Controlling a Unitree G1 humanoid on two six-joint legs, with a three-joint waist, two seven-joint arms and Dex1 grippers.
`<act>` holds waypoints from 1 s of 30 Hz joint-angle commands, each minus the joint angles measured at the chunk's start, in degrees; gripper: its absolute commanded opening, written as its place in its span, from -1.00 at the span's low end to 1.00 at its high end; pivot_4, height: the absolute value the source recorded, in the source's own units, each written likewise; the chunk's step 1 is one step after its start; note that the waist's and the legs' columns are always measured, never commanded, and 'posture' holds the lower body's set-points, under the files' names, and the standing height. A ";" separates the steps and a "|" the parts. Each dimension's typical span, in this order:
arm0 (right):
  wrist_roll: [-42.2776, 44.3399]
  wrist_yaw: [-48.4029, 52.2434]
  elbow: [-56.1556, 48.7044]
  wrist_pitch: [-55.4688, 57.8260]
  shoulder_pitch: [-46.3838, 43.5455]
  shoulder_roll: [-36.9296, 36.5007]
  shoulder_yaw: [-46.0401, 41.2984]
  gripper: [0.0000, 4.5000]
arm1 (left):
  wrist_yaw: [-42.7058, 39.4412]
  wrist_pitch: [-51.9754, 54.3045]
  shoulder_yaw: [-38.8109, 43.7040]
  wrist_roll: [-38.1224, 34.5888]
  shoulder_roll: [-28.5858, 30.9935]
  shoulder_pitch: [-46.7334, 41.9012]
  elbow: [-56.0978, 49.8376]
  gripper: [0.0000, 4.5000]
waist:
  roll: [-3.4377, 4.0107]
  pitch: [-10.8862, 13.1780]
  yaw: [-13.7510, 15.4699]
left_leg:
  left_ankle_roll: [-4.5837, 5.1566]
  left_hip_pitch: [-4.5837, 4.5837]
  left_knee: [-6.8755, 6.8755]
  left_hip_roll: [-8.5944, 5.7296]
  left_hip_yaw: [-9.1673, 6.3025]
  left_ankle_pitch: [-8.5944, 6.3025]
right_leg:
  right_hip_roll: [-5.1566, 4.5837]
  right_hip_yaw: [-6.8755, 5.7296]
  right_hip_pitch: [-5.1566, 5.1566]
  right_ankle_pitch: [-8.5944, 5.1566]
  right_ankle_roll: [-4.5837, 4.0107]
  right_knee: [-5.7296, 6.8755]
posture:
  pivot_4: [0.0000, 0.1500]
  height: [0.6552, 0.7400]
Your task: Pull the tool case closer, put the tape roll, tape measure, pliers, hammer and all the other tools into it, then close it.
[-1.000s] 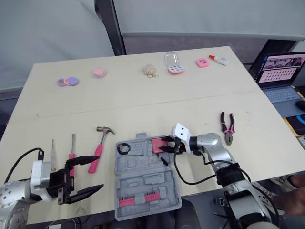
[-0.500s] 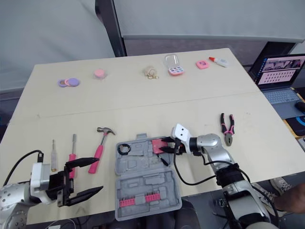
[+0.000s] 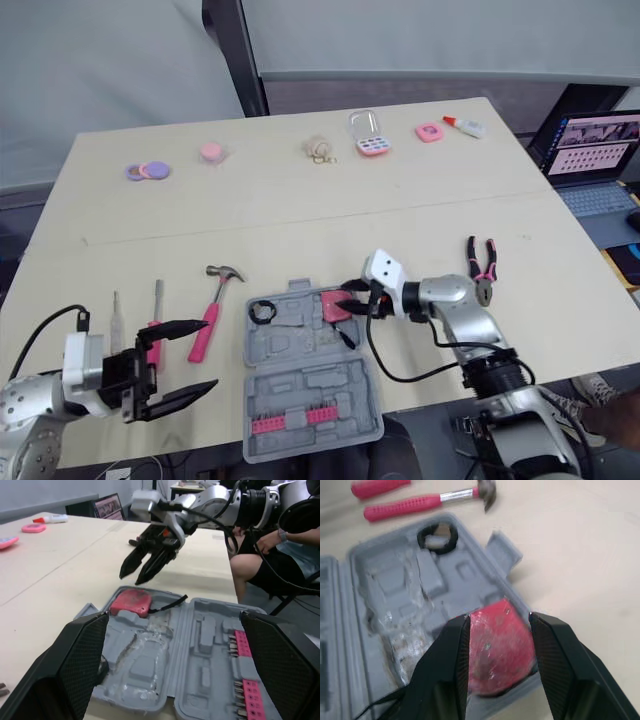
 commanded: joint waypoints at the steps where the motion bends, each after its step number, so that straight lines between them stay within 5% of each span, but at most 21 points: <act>1: 5.16 -1.36 -13.35 8.33 3.85 -4.59 -5.21 -0.12 | -0.51 -0.16 -0.58 -1.05 -0.58 -0.84 0.06 1.00 | -0.02 -0.01 0.09 | 0.00 0.00 0.00 -0.01 0.00 0.00 | 0.01 0.00 0.01 0.00 0.00 0.00 | 1.00 1.00; 7: 17.00 -5.82 -40.85 29.97 24.69 -14.18 -19.74 -0.12 | -3.53 -1.47 -0.69 -0.52 -0.35 0.51 1.57 1.00 | 0.01 0.02 1.68 | 0.00 0.01 0.02 -0.05 0.07 0.00 | 0.04 0.01 0.05 0.00 0.00 -0.04 | 1.00 1.00; 12: 25.02 -10.01 -53.24 39.77 43.33 -13.47 -30.87 -0.12 | -0.18 -0.29 1.19 1.56 -0.53 6.61 0.89 1.00 | -0.06 0.03 2.38 | 0.03 0.07 -0.01 -0.11 0.14 -0.06 | 0.06 0.04 0.13 0.01 0.01 -0.10 | 1.00 1.00; 20: 18.39 -14.70 -50.71 28.95 61.27 -7.77 -33.80 -0.12 | 3.97 1.60 5.95 -0.18 -2.86 17.28 -1.30 1.00 | -0.25 -0.08 2.78 | 0.20 0.22 0.01 -0.07 0.18 -0.18 | 0.05 0.14 0.29 0.04 -0.01 -0.19 | 1.00 1.00; 30: 14.94 -16.27 -43.57 17.73 62.01 -4.69 -30.51 -0.12 | -0.69 -6.45 8.63 -0.87 -6.39 19.70 0.01 1.00 | -0.28 -0.12 2.76 | 0.21 0.24 0.01 0.00 0.18 -0.21 | 0.04 0.18 0.28 0.01 -0.06 -0.42 | 1.00 1.00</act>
